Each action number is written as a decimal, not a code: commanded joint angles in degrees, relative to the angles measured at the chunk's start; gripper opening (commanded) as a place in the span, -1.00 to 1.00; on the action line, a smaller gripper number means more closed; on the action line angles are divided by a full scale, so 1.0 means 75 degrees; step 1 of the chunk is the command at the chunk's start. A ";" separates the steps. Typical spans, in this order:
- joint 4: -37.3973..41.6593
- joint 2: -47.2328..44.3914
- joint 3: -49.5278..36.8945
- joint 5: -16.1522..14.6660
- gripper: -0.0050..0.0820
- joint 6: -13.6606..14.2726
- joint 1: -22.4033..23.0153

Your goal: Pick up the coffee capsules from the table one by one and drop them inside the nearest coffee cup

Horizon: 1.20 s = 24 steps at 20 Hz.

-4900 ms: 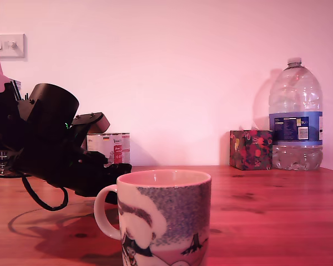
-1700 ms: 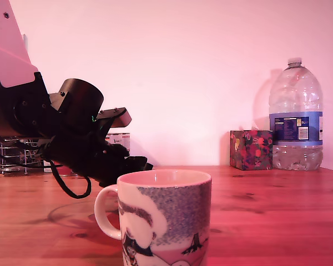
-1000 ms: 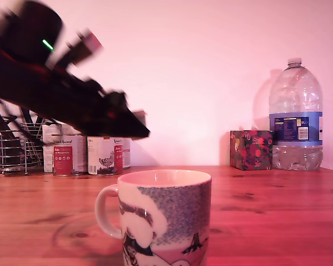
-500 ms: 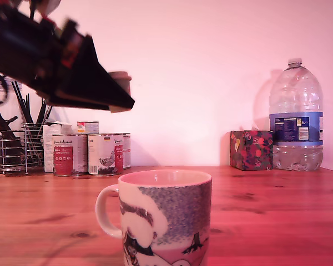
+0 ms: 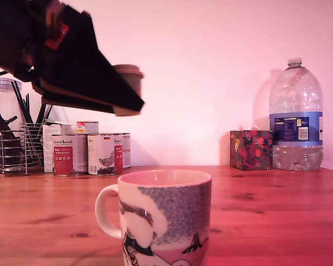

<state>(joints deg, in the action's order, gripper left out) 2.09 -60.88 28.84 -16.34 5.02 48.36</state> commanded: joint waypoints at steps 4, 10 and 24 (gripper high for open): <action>-0.0251 -0.0408 0.0067 0.0242 -0.64 0.0003 0.0125; -0.1384 -0.1501 0.1332 0.0361 -0.64 0.0399 0.0321; -0.3485 -0.2678 0.2652 0.0734 -0.63 0.0737 0.0676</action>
<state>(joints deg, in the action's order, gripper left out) -24.05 -80.20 48.62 -10.79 9.89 53.21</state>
